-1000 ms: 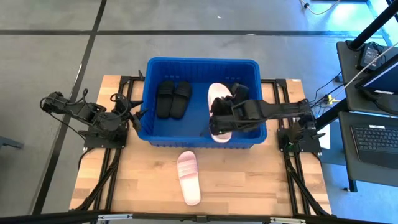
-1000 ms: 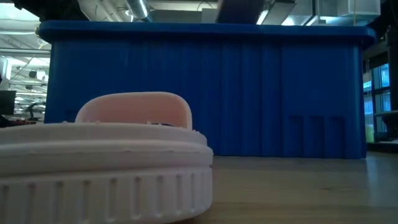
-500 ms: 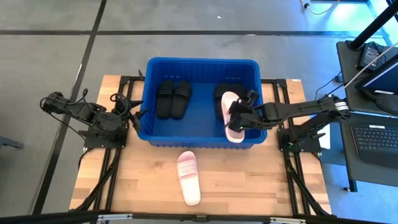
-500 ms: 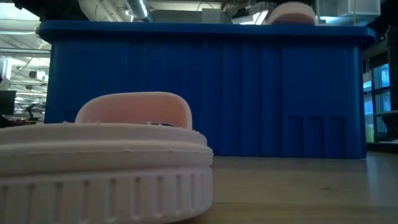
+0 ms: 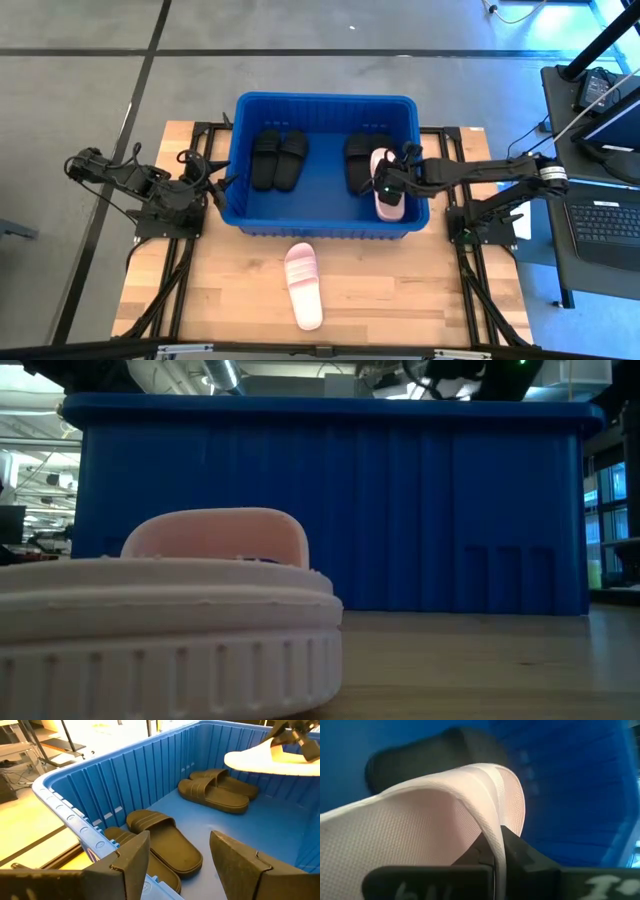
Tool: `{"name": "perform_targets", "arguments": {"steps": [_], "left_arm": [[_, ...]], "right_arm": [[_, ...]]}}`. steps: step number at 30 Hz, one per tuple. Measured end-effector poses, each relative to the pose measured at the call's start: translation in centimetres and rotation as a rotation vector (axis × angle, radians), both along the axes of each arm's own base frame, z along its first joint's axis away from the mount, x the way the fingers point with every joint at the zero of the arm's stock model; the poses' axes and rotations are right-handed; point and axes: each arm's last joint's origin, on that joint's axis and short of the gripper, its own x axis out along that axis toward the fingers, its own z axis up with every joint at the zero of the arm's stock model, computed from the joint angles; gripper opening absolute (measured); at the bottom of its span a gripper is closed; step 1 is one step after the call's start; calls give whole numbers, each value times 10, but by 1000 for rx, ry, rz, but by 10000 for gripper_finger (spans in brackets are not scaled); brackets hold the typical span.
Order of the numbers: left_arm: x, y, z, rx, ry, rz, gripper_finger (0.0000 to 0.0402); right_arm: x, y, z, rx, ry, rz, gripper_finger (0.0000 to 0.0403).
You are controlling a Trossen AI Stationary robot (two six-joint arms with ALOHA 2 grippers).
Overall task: Pick and place slides into bin
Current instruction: Put the pink slide into the blue bin
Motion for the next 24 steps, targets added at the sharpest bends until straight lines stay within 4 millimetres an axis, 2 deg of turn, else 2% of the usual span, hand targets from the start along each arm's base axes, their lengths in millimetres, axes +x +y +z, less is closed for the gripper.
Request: {"name": "perform_targets", "arguments": {"steps": [7,12,18,24], "left_arm": [[0,0,0,0,1,0,202],[0,0,0,12,-2,16,202],[-1,1,0,20,-1,25,202],[-1,1,0,20,0,25,202]], "right_arm": [[-5,-14,-28,66,11,-23,13],[-6,-24,-47,71,-43,-31,13],[-8,-26,-55,68,-8,24,13],[-9,-23,-56,219,-13,50,13]]}}
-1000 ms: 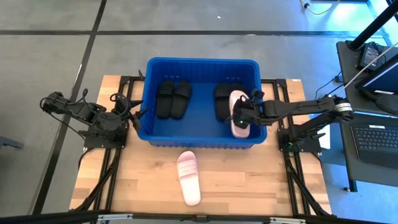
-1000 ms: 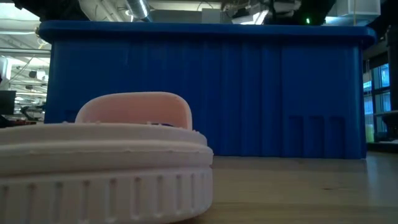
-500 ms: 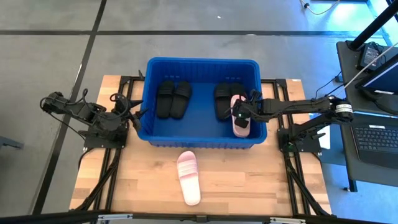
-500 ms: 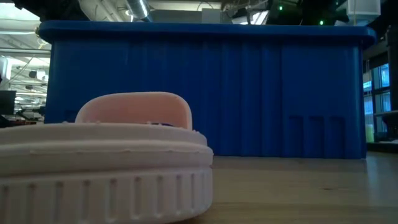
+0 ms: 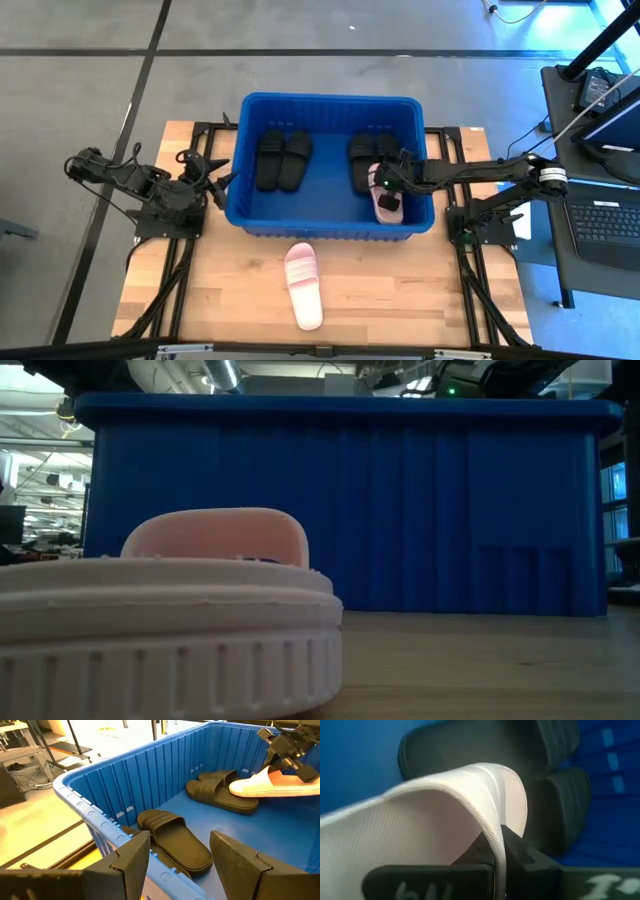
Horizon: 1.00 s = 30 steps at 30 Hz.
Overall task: Pick and place slides into bin
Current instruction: Put the pink slide into the blue bin
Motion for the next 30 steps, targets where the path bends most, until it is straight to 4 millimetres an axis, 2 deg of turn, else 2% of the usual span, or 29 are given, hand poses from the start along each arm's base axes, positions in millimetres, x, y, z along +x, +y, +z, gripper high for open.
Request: {"name": "perform_targets", "arguments": {"steps": [8,17,30], "left_arm": [[0,0,0,2,1,0,202],[0,0,0,1,1,0,202],[0,0,0,1,0,0,202]], "right_arm": [[-9,2,-1,29,66,-79,14],[-11,1,27,11,153,-103,14],[-12,2,19,50,191,-94,19]]}}
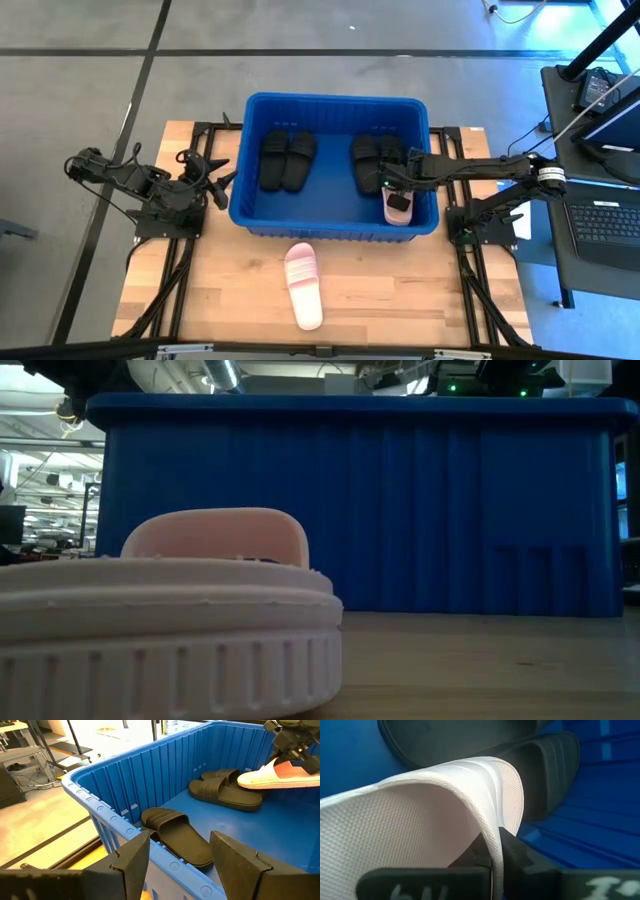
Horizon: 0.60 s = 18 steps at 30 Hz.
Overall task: Pick and place slides into bin
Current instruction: Put the pink slide into the blue bin
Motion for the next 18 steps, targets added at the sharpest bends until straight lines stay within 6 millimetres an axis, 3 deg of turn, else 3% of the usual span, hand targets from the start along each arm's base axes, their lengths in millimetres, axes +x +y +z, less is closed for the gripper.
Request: {"name": "perform_targets", "arguments": {"steps": [6,18], "left_arm": [[0,0,0,0,0,0,202],[0,0,0,-1,0,0,202]], "right_arm": [[-1,0,0,6,28,44,58],[0,5,3,170,14,65,189]]}}
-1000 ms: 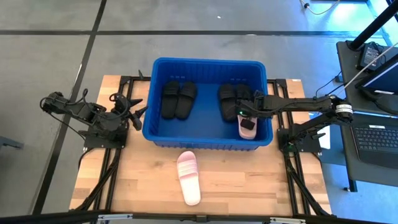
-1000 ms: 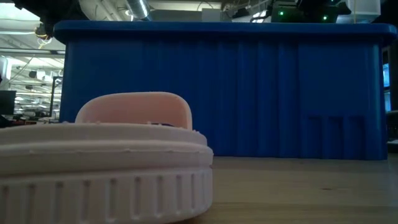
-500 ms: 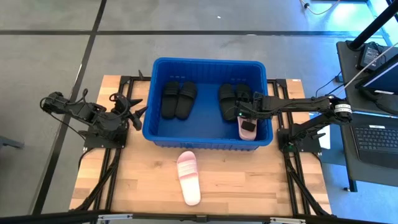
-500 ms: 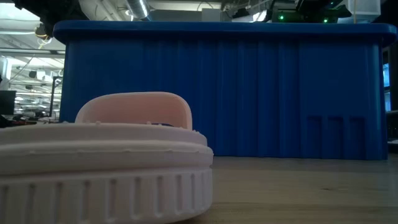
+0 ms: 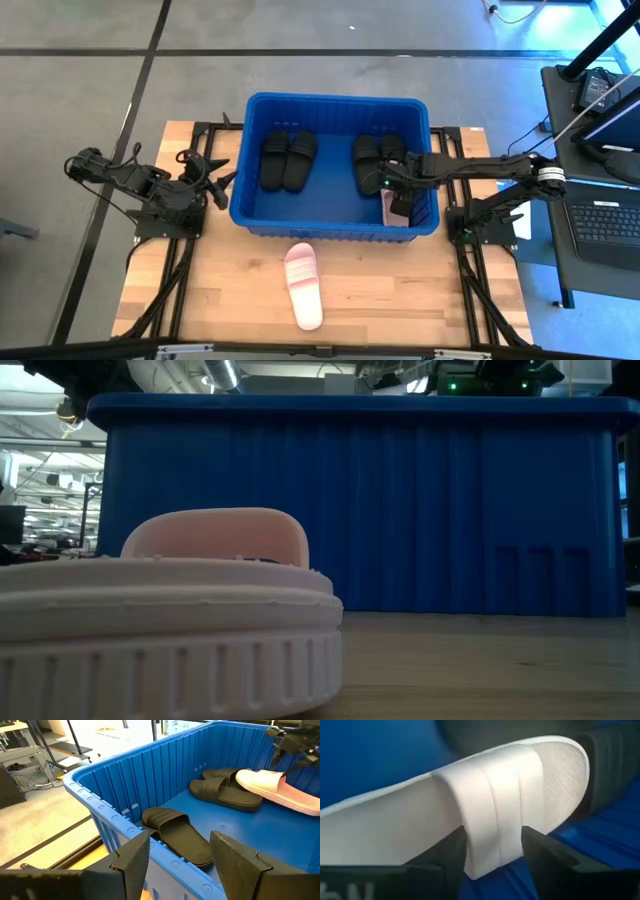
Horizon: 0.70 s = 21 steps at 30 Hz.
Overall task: Pick and place slides into bin
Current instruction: Put the pink slide into the blue bin
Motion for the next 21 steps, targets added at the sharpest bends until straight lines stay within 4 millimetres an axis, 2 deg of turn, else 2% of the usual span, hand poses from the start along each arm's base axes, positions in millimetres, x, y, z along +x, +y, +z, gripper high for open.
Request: {"name": "perform_targets", "arguments": {"steps": [4,9,12,16,21], "left_arm": [[0,0,0,0,0,0,202],[0,0,0,0,0,-1,202],[0,0,0,0,0,-1,202],[0,0,0,-4,1,-7,202],[0,0,0,-12,5,-19,202]], "right_arm": [[1,0,12,5,3,-27,221],[5,-1,40,-4,-23,-26,239],[9,-2,65,-14,-78,-31,241],[18,-3,106,-38,-238,-42,241],[36,13,156,-35,-525,134,241]]}}
